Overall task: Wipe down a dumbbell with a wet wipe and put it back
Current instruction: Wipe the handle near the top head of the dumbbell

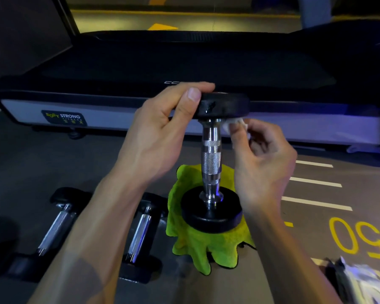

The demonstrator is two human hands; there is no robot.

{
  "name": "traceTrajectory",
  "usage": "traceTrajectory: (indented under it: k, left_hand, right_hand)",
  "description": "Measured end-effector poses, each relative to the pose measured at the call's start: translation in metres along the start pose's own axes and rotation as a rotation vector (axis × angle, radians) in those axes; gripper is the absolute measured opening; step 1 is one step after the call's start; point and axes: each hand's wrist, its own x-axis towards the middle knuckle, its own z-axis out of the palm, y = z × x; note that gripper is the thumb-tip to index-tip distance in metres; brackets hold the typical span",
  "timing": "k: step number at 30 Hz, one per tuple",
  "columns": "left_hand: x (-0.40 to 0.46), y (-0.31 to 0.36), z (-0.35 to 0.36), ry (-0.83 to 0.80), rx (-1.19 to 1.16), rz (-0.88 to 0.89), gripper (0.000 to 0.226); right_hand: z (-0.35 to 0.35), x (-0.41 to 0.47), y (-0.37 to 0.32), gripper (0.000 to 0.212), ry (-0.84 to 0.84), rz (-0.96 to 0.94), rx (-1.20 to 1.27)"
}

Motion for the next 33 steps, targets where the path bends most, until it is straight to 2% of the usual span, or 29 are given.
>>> traceTrajectory:
  k: [3,5,8,14,17,20,22,25,28,31,33]
  left_hand:
    - [-0.004,0.000,0.000,0.006,-0.020,0.002,0.032]
    - [-0.003,0.000,-0.001,0.005,-0.014,-0.009,0.033]
    - [-0.001,-0.001,-0.003,0.000,-0.009,-0.015,0.033]
    - [-0.001,-0.003,-0.003,0.001,0.011,-0.007,0.032]
    - [0.001,-0.004,-0.003,0.006,0.029,-0.011,0.034]
    - [-0.001,-0.003,-0.002,0.010,0.022,-0.005,0.034]
    - [-0.002,-0.001,-0.002,0.009,0.019,-0.004,0.034]
    - [-0.002,0.000,-0.005,0.001,0.032,0.001,0.035]
    - [-0.003,0.002,-0.004,-0.008,0.033,0.004,0.035]
    - [-0.003,0.000,-0.004,0.012,0.042,0.006,0.036]
    - [-0.004,0.000,-0.004,0.015,0.045,0.012,0.035]
  right_hand:
    - [0.004,-0.003,-0.007,0.009,-0.018,0.083,0.169]
    - [0.009,-0.010,-0.010,0.008,-0.041,0.034,0.175]
    - [0.012,-0.021,-0.012,0.008,-0.086,-0.136,0.026]
    - [-0.010,-0.024,-0.009,0.014,-0.292,-0.485,-0.384]
    - [-0.028,-0.041,-0.001,0.017,-0.436,-0.514,-0.561]
    - [-0.032,-0.050,-0.001,0.020,-0.517,-0.473,-0.636]
    - [-0.025,-0.039,-0.010,0.011,-0.504,-0.525,-0.644]
    - [-0.009,-0.018,-0.027,0.015,-0.407,-0.593,-0.635]
    - [-0.009,-0.025,-0.035,0.021,-0.443,-0.567,-0.730]
    - [-0.020,-0.045,-0.045,0.030,-0.718,-0.388,-0.954]
    - [-0.023,-0.049,-0.053,0.025,-0.858,-0.226,-0.983]
